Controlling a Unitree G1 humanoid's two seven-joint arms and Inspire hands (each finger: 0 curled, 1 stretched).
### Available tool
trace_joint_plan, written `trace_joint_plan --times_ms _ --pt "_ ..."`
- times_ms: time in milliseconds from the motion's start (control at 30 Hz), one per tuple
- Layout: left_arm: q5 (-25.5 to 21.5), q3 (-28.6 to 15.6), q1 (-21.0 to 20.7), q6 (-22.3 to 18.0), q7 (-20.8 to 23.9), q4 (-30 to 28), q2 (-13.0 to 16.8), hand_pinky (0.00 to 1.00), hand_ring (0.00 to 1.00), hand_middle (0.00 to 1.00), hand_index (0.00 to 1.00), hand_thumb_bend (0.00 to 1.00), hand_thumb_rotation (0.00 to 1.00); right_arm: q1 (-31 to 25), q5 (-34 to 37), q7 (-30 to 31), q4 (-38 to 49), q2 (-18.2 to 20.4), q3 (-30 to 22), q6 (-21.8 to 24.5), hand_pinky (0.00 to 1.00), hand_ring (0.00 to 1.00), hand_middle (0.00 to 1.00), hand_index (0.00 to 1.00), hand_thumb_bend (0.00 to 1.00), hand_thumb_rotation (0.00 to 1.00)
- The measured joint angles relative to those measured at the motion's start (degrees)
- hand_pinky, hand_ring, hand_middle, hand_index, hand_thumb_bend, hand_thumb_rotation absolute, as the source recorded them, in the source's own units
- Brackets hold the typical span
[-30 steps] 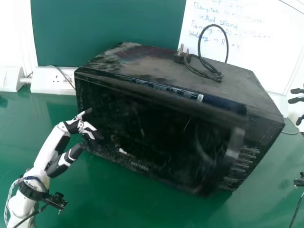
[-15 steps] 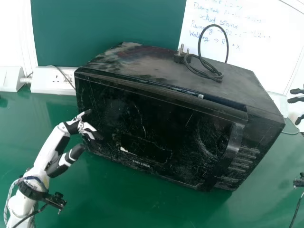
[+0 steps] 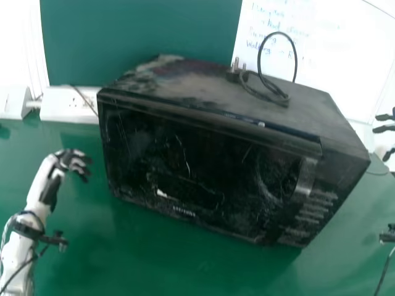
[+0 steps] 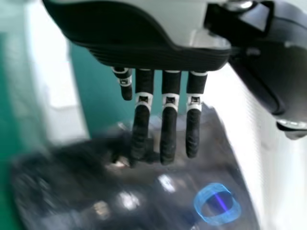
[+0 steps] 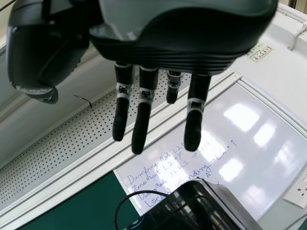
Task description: Put biscuit inside oven
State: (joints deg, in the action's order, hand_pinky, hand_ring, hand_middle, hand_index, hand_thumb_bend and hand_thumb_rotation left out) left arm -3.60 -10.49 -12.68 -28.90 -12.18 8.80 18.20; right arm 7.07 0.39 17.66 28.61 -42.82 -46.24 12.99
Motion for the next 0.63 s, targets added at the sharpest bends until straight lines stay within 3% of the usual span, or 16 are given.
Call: trace_joint_plan --times_ms 200,267,467,633 --pt "-4.6 -3.8 -3.0 11.7 1.9 6.3 0.0 0.24 0.29 0.38 0.49 0.52 0.06 -0.1 -0.4 -1.6 1.3 0.1 0.7 0.6 0.24 0.36 0.48 0.57 0.77 0.41" --pt "-5.6 -4.3 -3.6 14.6 2.3 6.9 0.1 0.24 0.29 0.38 0.49 0.52 0.06 -0.1 -0.1 -1.7 1.9 0.2 0.8 1.4 0.25 0.37 0.48 0.57 0.7 0.36" --pt "-6.8 -5.0 -4.4 17.6 2.4 6.9 0.0 0.24 0.28 0.38 0.48 0.52 0.06 -0.9 0.0 -1.6 1.9 0.2 0.9 1.0 0.24 0.37 0.48 0.58 0.65 0.37" --pt "-6.8 -6.2 -4.4 22.6 4.9 5.4 -0.1 0.24 0.28 0.38 0.49 0.52 0.07 -1.1 -0.3 -1.8 1.4 0.2 0.9 0.2 0.24 0.37 0.49 0.59 0.7 0.39"
